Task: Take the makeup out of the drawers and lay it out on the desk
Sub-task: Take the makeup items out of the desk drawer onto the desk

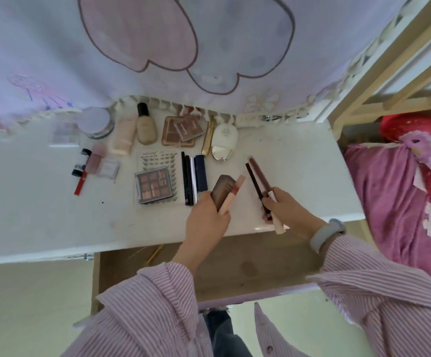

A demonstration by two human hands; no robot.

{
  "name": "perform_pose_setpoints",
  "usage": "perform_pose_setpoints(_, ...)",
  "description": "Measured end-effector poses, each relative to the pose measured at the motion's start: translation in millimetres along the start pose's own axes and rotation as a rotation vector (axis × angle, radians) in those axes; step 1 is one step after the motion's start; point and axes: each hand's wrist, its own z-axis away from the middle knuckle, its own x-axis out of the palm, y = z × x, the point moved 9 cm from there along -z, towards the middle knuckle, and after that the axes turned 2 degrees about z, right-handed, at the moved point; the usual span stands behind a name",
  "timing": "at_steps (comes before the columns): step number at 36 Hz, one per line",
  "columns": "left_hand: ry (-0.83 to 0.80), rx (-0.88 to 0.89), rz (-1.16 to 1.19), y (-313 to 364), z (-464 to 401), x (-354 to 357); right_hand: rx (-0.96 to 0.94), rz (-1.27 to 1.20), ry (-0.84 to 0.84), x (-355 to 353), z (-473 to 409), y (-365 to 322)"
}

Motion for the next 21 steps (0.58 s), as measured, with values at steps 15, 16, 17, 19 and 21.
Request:
perform_pose_setpoints(15, 0.072, 0.158, 0.066, 62, -50, 29, -0.004, 0.089, 0.242, -24, -48, -30)
perform_pose_setpoints(16, 0.072, 0.164, 0.071, 63, -51, 30, -0.005, 0.093, 0.237, -25, -49, -30)
perform_pose_setpoints(17, 0.076, 0.165, 0.076, 64, -52, 30, -0.014, 0.102, 0.236, -26, -49, -30)
perform_pose_setpoints(19, 0.091, 0.167, 0.099, 63, -54, 31, -0.052, 0.148, 0.255, -32, -50, -31)
perform_pose_setpoints(21, 0.113, 0.17, 0.131, 62, -54, 31, -0.111, 0.203, 0.285, -38, -49, -33)
